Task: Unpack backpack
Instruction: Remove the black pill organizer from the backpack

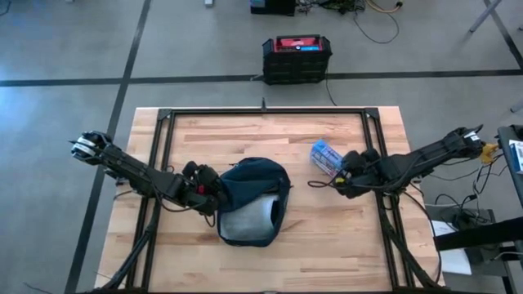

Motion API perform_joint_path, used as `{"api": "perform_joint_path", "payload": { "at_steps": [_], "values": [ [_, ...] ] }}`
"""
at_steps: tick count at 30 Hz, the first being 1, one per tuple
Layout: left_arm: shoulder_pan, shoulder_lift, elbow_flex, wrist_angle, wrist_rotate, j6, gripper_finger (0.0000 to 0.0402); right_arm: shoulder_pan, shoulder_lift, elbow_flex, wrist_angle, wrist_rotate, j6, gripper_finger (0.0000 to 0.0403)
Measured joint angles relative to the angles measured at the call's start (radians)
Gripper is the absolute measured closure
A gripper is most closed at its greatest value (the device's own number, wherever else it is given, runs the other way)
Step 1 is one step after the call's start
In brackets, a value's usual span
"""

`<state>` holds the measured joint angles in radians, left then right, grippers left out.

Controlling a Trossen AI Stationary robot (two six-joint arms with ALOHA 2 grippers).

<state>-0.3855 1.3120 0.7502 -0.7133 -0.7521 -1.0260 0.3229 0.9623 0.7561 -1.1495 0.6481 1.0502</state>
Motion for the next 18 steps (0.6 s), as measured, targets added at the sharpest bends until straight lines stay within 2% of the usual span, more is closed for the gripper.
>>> {"api": "perform_joint_path", "payload": {
  "at_steps": [6, 11, 15, 18],
  "values": [
    [0.000, 0.000, 0.000, 0.009, 0.000, 0.000, 0.0283, -0.004, 0.002, 0.030, -0.001, 0.086, -0.065, 0.0113],
    [0.000, 0.000, 0.000, 0.018, 0.000, 0.004, 0.0283, -0.025, 0.017, 0.030, 0.029, 0.090, -0.120, 0.0116],
    [0.000, 0.001, 0.000, 0.060, -0.021, 0.044, 0.0283, -0.024, 0.023, 0.043, 0.138, 0.140, -0.254, 0.0114],
    [0.000, 0.001, 0.000, 0.117, -0.026, 0.094, 0.0283, -0.031, 0.025, 0.043, 0.265, 0.155, -0.375, 0.0130]
  ]
}}
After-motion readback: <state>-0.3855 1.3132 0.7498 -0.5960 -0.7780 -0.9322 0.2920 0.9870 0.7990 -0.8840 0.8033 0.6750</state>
